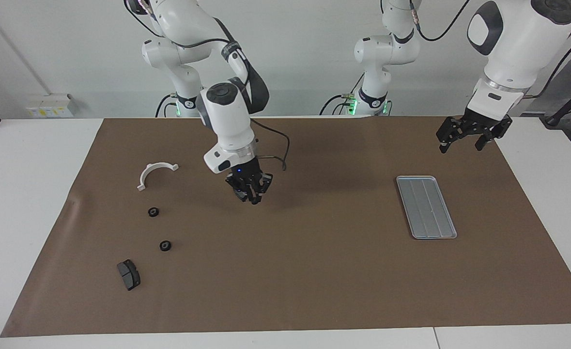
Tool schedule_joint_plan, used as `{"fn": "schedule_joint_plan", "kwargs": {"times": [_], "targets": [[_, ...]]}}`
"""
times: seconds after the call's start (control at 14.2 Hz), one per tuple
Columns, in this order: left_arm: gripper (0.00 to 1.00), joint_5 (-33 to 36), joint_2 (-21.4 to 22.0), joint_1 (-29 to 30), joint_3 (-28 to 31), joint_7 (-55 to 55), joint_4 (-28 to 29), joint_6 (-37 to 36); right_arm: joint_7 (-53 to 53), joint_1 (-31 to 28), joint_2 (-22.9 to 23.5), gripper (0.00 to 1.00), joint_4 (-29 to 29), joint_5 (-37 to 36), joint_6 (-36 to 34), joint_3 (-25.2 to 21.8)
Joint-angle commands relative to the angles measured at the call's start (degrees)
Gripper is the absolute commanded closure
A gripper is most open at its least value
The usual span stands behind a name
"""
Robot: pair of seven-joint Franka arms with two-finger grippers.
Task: Pick bearing gear from pile to tray
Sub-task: 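Carry the bearing to the mat's middle and open the right gripper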
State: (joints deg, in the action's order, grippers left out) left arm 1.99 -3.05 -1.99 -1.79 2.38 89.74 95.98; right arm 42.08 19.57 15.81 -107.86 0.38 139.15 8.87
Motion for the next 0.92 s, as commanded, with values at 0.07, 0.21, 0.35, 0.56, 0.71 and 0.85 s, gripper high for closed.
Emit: {"fn": "schedule_joint_plan", "kwargs": {"times": [0.07, 0.21, 0.35, 0.56, 0.71, 0.85], "targets": [[0.0, -0.5, 1.82, -0.12, 0.29, -0.27, 2.11, 0.53, 10.18, 6.59, 5.88, 1.0, 2.55, 0.59, 6.3, -0.17], [0.0, -0.5, 1.82, -0.12, 0.29, -0.27, 2.11, 0.53, 16.16, 10.55, 9.92, 1.0, 5.18, -0.29, 7.8, -0.34], [0.0, -0.5, 1.82, -0.12, 0.29, -0.27, 2.11, 0.53, 20.39, 13.11, 13.62, 1.0, 7.83, -2.39, 7.89, -0.61], [0.0, -0.5, 1.82, -0.12, 0.29, -0.27, 2.11, 0.53, 22.61, 12.95, 13.72, 0.9, 7.4, -6.01, 7.8, -0.43], [0.0, -0.5, 1.82, -0.12, 0.29, -0.27, 2.11, 0.53, 22.34, 12.68, 13.81, 0.9, 7.13, -6.62, 7.72, -0.52], [0.0, -0.5, 1.82, -0.12, 0.29, -0.27, 2.11, 0.53, 22.25, 12.33, 13.81, 0.89, 7.13, -8.81, 7.54, -0.52]]}}
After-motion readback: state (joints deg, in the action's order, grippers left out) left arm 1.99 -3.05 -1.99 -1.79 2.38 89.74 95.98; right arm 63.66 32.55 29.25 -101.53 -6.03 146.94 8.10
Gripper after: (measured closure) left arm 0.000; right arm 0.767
